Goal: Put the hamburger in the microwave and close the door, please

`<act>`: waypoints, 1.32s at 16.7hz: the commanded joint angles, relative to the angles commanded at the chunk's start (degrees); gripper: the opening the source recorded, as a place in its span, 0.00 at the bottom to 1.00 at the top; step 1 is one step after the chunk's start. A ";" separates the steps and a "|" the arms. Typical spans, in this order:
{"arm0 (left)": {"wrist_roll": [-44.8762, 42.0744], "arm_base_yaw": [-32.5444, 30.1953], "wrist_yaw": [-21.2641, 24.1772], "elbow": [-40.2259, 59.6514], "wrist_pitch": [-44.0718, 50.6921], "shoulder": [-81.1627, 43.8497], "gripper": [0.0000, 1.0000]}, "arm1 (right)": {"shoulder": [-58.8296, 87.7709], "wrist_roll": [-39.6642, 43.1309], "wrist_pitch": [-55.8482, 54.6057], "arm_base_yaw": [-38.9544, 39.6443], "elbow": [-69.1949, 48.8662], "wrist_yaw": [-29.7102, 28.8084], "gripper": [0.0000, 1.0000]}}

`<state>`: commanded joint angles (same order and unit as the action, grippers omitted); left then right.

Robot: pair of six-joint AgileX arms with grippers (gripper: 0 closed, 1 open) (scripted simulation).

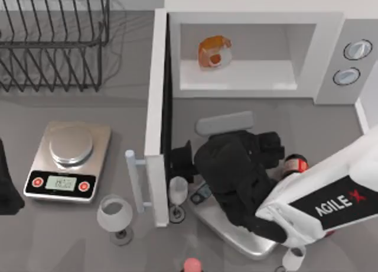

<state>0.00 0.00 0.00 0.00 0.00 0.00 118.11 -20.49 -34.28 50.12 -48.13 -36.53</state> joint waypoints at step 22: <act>0.00 0.00 0.00 0.00 0.00 0.00 1.00 | -10.72 -8.11 19.53 -1.19 -3.82 3.92 1.00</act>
<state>0.00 0.00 0.00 0.00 0.00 0.00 107.40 -28.60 -14.76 48.93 -51.96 -32.61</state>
